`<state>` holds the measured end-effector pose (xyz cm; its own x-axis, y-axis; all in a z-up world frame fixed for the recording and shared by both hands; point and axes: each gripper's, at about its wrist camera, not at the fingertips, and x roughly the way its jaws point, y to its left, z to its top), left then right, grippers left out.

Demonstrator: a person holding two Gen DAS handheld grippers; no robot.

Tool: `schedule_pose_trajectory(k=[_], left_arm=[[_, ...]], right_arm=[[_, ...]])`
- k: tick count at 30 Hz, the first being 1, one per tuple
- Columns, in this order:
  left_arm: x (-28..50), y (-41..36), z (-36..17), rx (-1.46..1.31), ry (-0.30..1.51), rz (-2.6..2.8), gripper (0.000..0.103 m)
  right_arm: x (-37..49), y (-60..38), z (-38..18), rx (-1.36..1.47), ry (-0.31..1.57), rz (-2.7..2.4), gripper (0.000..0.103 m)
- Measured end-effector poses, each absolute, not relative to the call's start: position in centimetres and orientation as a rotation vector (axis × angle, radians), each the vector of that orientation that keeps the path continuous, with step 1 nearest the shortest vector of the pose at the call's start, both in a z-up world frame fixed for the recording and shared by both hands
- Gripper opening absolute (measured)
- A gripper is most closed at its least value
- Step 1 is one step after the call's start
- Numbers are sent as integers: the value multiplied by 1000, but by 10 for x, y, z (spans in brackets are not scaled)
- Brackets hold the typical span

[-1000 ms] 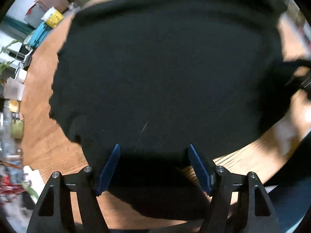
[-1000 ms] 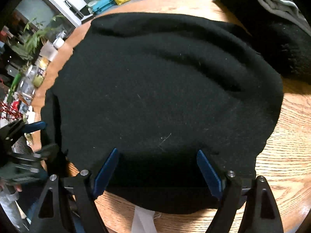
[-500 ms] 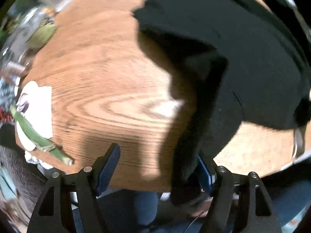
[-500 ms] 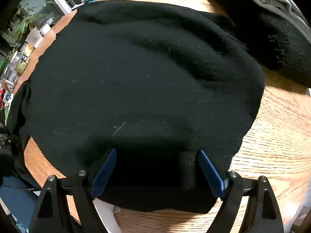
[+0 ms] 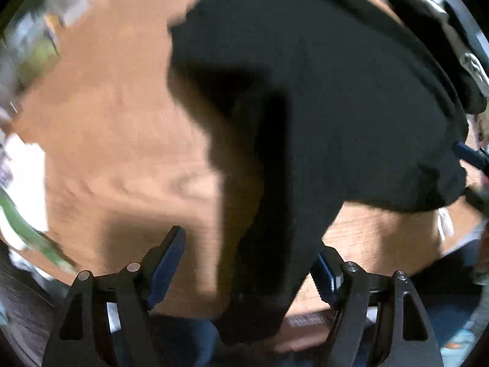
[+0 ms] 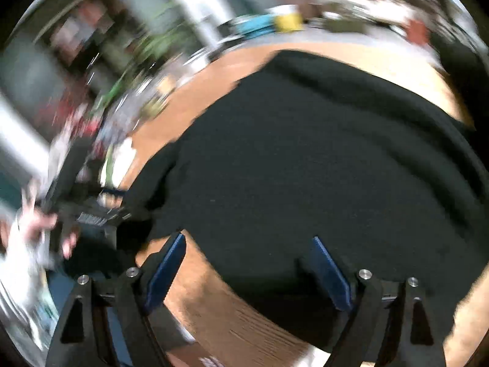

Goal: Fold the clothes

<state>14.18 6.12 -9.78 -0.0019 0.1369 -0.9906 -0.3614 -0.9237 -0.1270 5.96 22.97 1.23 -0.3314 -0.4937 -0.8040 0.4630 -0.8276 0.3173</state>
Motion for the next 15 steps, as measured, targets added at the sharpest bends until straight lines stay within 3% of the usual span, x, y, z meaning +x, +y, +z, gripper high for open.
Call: schedule_pose_trajectory(k=[1,4,7,10,12,14,15], left_arm=[[144,51,-99,-1946,181,1974,48],[151,12,-90,-1941,-2,1995,38],[158,-11,-80,-1936,-89,2049,38],[160,-21,-69,-1905,-232,2068,39],[161,-15,-60,-1875,-236,2071,40],[163,-6,-52,-1843,-222,2071,46],[164,-1,-48,-1827,-209,2073,52]], right_arm=[[65,206,8,1307,79,-2150,75],[76,170,-10,1279,362,-2094,63],[81,148,-30,1277,539,-2043,52],[79,142,-42,1284,599,-2033,49],[76,142,-43,1305,571,-2001,38],[72,143,-42,1362,537,-1969,5],[71,146,-41,1386,531,-1956,5]])
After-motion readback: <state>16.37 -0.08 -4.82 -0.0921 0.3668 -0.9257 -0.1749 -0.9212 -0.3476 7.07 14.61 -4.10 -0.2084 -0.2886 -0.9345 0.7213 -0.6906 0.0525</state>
